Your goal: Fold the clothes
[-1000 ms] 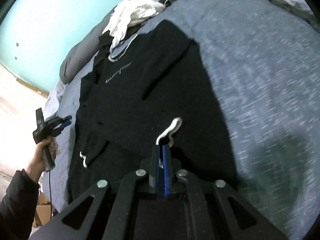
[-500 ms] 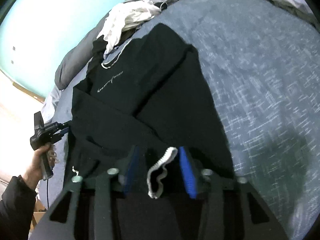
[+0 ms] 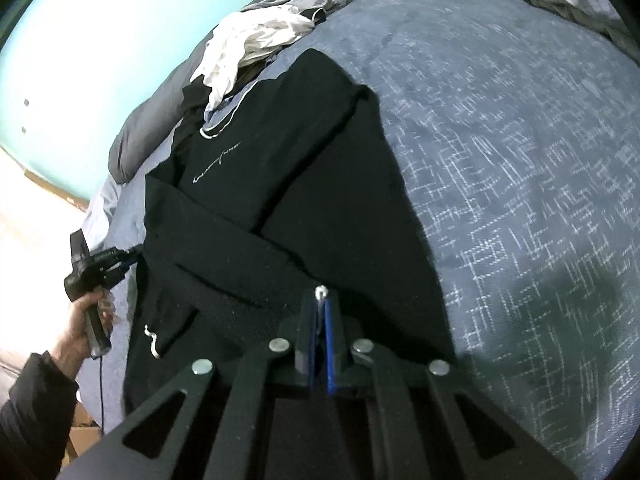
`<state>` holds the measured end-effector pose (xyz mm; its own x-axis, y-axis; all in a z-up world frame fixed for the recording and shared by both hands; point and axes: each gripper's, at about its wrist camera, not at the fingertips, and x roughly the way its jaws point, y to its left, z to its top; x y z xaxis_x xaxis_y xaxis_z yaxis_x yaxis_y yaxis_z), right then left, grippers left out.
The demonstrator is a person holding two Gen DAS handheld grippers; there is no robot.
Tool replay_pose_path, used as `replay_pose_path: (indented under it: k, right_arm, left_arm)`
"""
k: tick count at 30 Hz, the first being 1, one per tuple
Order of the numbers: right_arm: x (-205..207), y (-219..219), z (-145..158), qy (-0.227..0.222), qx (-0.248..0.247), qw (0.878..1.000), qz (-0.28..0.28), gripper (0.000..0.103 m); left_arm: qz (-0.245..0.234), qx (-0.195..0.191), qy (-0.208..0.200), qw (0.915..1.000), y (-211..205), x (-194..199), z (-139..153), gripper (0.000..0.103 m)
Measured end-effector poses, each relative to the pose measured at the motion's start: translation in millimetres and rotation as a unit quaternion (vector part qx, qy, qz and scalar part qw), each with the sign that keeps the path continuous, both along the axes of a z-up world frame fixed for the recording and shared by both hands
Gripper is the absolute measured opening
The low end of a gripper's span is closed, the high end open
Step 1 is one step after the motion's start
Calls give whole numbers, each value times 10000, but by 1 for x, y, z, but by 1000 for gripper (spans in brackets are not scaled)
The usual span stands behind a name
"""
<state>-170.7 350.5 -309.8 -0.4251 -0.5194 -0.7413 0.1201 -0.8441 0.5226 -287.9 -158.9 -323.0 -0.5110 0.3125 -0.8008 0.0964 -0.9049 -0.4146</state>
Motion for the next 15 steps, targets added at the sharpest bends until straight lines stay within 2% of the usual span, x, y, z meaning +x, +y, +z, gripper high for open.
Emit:
replay_pose_path:
  k: [4,7,9,10,15]
  right_arm:
    - [0,3,14,121,442,9988,-144,5]
    - [-7,0,35,381,337,9987,-106,8]
    - [-17,-17,46,494,262,9984,118,29]
    - [-23,-28,51,542,281,9978,255,33]
    - [-69,-105,69,517,167,9910,1220,34]
  left_arm:
    - [175,-118,106,9997,-10,4,7,22]
    - [232,-10,231,9995,-18,10,8,23]
    - [240,116,305,9992,-21,15,6,24]
    - [241,191,336,9990,-22,17,5,25]
    - [217,395,480,9978,-16,22,2,40]
